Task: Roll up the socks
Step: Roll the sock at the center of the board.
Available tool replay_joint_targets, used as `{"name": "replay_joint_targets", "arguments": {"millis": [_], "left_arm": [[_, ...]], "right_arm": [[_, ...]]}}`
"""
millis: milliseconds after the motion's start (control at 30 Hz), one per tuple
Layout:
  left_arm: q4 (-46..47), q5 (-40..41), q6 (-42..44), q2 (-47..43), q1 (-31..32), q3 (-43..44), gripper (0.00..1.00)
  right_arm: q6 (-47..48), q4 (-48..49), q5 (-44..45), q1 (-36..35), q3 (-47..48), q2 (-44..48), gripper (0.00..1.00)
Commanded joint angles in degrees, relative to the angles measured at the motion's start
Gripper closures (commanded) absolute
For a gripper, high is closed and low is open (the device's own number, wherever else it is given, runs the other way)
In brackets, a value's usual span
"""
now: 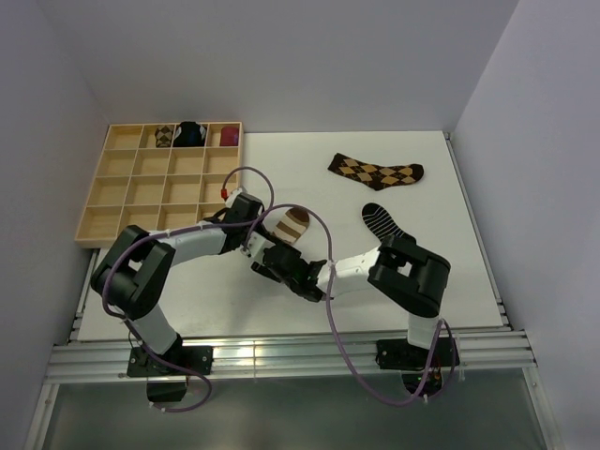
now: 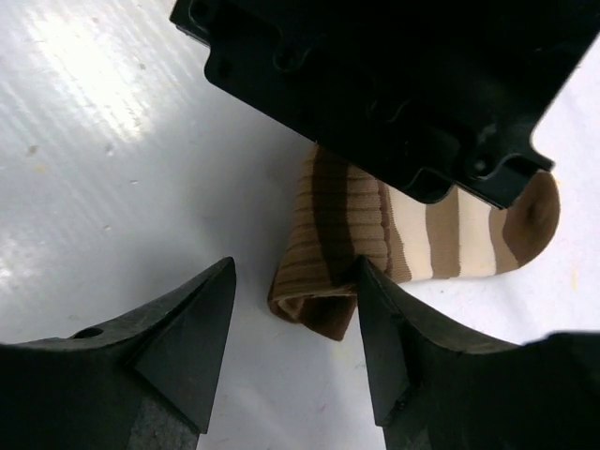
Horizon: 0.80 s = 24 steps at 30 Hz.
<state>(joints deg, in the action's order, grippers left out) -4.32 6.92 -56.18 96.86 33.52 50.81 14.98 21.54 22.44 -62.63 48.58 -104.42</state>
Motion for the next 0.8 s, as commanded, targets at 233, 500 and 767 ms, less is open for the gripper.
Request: {"name": "replay_joint_targets", "arguments": {"millis": [233, 500, 767], "left_arm": [[-4.0, -1.3, 2.7, 2.2, 0.1, 0.6, 0.88], [-3.4, -2.2, 3.3, 1.2, 0.1, 0.8, 0.84], [-3.2, -1.0, 3.4, -0.8, -0.1, 2.1, 0.61]], "right_arm": [[3.6, 3.8, 6.0, -0.6, 2.4, -4.8, 0.57], [0.8, 1.2, 1.1, 0.0, 2.0, -4.7, 1.00], [-8.5, -2.5, -18.1, 8.6, -0.3, 1.9, 1.00]]}}
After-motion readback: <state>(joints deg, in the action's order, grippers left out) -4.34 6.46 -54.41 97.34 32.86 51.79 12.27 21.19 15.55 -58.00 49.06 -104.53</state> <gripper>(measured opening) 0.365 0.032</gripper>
